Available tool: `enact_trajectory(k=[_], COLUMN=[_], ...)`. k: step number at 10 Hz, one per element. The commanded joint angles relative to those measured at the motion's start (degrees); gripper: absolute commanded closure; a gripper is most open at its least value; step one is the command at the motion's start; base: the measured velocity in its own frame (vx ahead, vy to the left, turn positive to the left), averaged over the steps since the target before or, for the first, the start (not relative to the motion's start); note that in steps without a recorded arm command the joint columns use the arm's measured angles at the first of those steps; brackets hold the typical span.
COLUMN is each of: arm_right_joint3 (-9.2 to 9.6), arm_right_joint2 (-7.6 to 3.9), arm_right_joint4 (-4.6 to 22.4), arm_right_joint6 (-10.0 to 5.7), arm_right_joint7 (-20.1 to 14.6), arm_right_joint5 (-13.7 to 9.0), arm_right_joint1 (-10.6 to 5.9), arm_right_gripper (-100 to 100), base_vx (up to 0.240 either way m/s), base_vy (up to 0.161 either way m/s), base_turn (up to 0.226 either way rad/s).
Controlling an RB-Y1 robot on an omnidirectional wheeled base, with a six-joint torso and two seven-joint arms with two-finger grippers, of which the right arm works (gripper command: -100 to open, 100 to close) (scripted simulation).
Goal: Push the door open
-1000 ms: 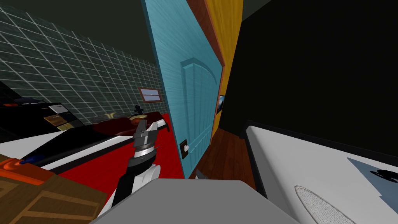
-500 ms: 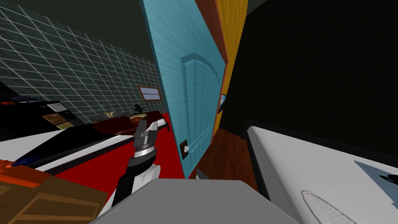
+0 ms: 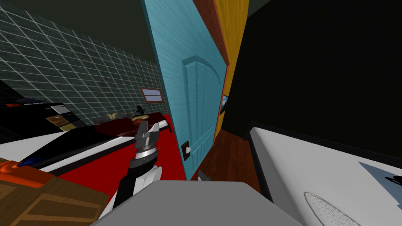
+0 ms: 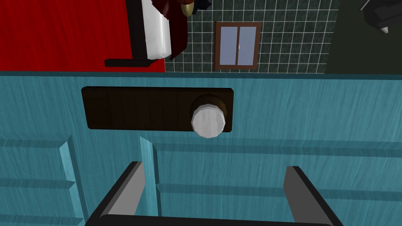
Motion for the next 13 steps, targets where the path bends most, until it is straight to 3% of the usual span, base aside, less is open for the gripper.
enact_trajectory(k=[1,2,8,12,13], arm_right_joint3=[-1.11,-0.61,-0.51,-0.43,-0.43], arm_right_joint2=[1.24,0.47,2.1,2.62,2.62], arm_right_joint4=[0.4,-0.1,1.1,1.5,1.5], arm_right_joint6=[1.52,0.82,2.81,3.32,3.32], arm_right_joint7=[0.3,-0.1,0.2,0.4,0.4], arm_right_joint5=[-1.1,-0.6,-1.2,-1.4,-1.4], arm_right_joint1=[-0.48,-0.29,-2.19,-2.8,-2.8], arm_right_gripper=[-100,-100,-100,-100,100], base_vx=[0.044,0.029,0.136,0.127,-0.011], base_vy=[0.076,0.049,0.132,0.104,-0.006], base_turn=[-0.042,-0.018,0.04,0.027,-0.006])
